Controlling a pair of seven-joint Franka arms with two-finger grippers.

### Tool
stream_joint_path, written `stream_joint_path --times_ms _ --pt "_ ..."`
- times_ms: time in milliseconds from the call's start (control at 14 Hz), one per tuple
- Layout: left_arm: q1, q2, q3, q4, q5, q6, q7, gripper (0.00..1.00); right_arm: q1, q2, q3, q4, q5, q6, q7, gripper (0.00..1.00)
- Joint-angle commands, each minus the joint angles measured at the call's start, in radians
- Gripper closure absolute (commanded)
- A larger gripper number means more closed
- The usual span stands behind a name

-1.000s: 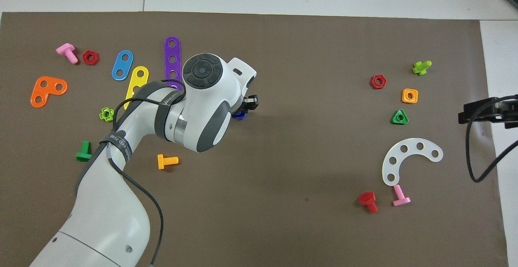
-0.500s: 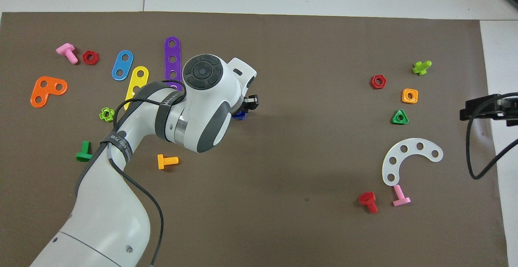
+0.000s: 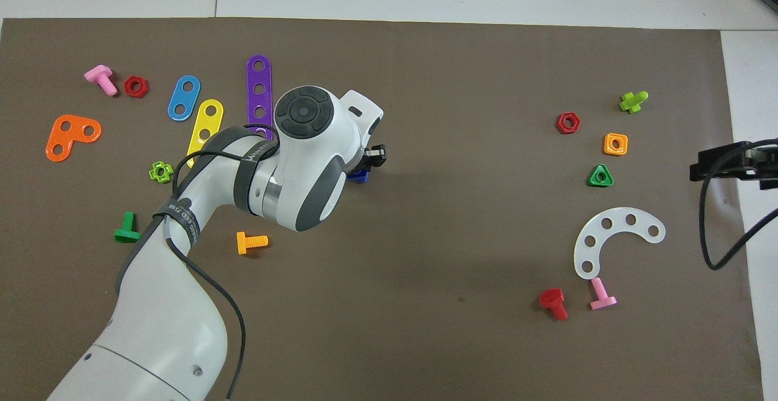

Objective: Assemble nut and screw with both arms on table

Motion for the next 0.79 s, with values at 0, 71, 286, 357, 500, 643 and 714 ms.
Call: stream_joint_path --times_ms 0,71,286,357,500,643,714 --pt "-0.024 -0.009 0.020 -0.024 -0.011 0.034 -0.008 0.77 -0.014 -0.014 0.015 -0.012 0.002 0.001 0.017 0.00" --pt "-0.024 -0.009 0.020 -0.027 -0.011 0.037 -0.008 0.77 -0.014 -0.015 0.015 -0.012 0.002 0.001 0.017 0.00" --pt "-0.026 -0.013 0.019 -0.058 -0.011 0.084 -0.008 0.37 -0.014 -0.015 0.015 -0.012 0.002 0.001 0.017 0.00" --pt "-0.026 -0.013 0.019 -0.058 -0.011 0.084 -0.008 0.28 -0.014 -0.015 0.015 -0.012 0.002 0.001 0.017 0.00" --pt "-0.026 -0.013 0.020 -0.050 -0.011 0.075 -0.008 0.00 -0.014 -0.015 0.015 -0.012 0.002 0.001 0.017 0.00" --pt "-0.010 -0.010 0.026 0.006 -0.011 0.022 -0.005 0.00 -0.014 -0.015 0.015 -0.012 0.002 0.001 0.017 0.00" --pt "0.002 0.002 0.028 0.075 -0.009 -0.059 -0.003 0.00 -0.014 -0.015 0.015 -0.012 0.002 0.001 0.017 0.00"
